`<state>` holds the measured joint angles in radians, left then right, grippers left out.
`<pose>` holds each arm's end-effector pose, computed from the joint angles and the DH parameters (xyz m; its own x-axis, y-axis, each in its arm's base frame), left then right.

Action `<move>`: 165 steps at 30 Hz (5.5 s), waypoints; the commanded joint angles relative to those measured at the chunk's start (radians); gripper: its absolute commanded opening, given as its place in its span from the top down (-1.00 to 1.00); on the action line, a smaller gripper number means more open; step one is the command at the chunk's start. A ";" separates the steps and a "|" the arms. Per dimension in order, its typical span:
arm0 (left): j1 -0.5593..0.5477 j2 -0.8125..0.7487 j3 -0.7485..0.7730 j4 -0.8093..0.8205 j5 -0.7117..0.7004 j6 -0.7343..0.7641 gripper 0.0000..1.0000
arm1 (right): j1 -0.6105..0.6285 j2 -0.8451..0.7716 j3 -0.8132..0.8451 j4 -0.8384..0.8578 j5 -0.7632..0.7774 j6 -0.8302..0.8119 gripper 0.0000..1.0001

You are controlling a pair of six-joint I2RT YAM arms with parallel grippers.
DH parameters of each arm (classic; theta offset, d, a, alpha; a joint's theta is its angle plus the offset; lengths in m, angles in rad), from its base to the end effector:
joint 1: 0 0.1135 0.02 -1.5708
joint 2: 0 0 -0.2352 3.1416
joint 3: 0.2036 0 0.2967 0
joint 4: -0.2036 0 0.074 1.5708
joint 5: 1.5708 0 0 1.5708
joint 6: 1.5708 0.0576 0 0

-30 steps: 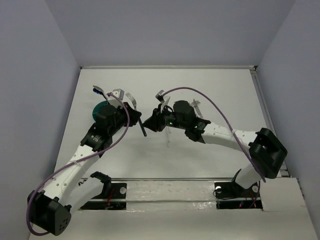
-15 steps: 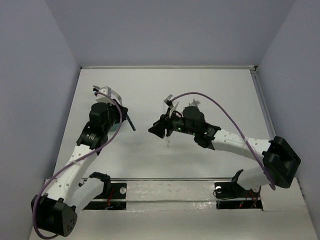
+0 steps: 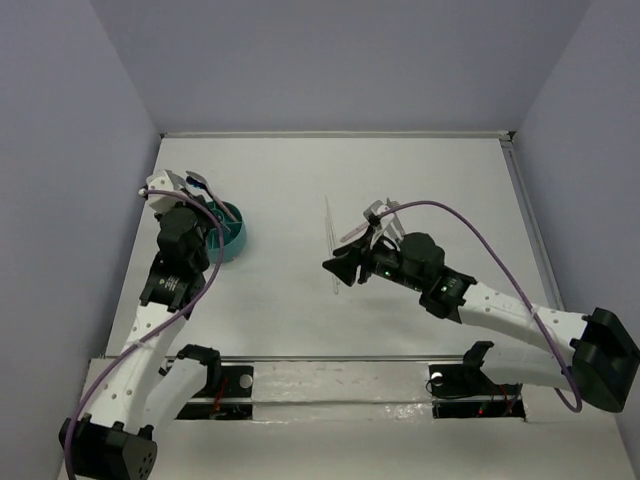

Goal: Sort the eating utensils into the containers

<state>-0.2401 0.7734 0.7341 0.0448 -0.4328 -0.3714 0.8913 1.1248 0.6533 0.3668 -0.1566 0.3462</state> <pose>0.2687 -0.0409 0.3270 0.0745 -0.3574 -0.9310 -0.1765 0.9141 -0.3651 0.2034 0.2661 0.2335 -0.3556 0.0932 -0.9300 -0.7922 0.4980 0.3528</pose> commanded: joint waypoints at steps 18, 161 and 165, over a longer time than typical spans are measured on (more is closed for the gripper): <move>0.002 0.289 0.002 0.397 -0.276 0.290 1.00 | 0.006 -0.057 -0.020 0.058 -0.027 0.002 -0.08; -0.320 -0.059 0.007 -0.011 0.657 0.022 -0.66 | -0.209 0.543 0.433 -0.526 0.732 0.186 1.00; -0.320 0.003 -0.001 0.041 0.750 -0.073 -0.58 | -0.169 0.422 0.365 -0.441 0.590 0.116 1.00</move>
<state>-0.5648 0.7357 0.7204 -0.0235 0.2157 -0.3542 0.6735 1.6737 1.0672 -0.2283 0.5148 0.5571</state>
